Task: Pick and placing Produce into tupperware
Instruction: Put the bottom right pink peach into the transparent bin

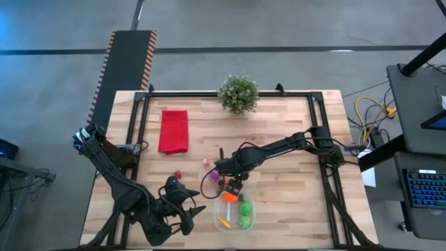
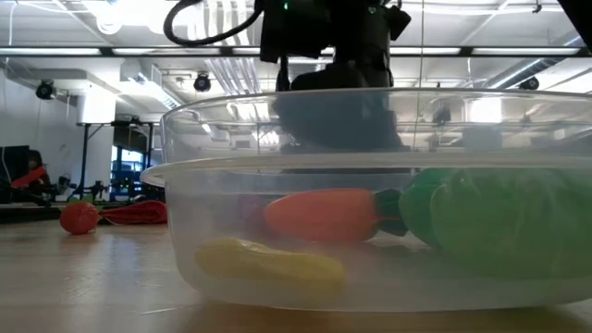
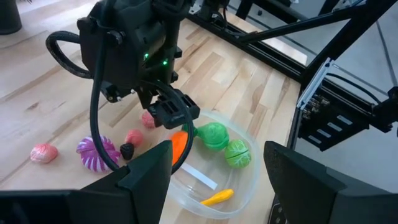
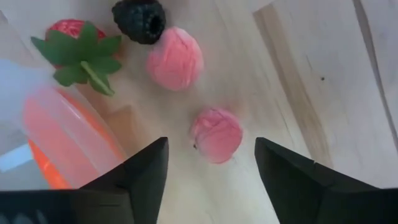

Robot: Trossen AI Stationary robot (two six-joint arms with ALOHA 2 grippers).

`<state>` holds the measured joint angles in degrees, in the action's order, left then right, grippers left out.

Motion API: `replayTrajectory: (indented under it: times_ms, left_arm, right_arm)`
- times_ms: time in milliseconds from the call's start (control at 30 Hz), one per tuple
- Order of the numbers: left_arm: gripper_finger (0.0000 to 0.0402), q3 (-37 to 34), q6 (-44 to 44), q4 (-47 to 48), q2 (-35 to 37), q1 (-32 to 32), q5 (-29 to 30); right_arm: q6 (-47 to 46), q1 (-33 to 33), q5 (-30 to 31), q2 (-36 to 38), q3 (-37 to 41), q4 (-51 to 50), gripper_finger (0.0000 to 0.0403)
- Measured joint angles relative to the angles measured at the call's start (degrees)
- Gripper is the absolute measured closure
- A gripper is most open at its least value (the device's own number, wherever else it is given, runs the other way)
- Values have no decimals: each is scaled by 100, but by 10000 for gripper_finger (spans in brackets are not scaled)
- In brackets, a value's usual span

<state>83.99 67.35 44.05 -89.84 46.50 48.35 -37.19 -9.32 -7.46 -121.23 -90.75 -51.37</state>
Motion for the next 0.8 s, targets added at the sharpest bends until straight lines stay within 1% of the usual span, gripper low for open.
replayTrajectory:
  times_ms: [133,500,600,800]
  left_arm:
    - [162,-2,0,1,0,0,-1]
    - [162,-2,122,29,0,-2,9]
    - [162,-4,128,31,0,-3,14]
    - [162,-4,138,12,0,-3,25]
  right_arm:
    - [-5,-42,-9,-127,36,-7,185]
    - [-29,-164,-35,-213,20,100,193]
    - [-27,-142,-39,-203,23,97,209]
    - [35,-136,-39,-199,25,153,259]
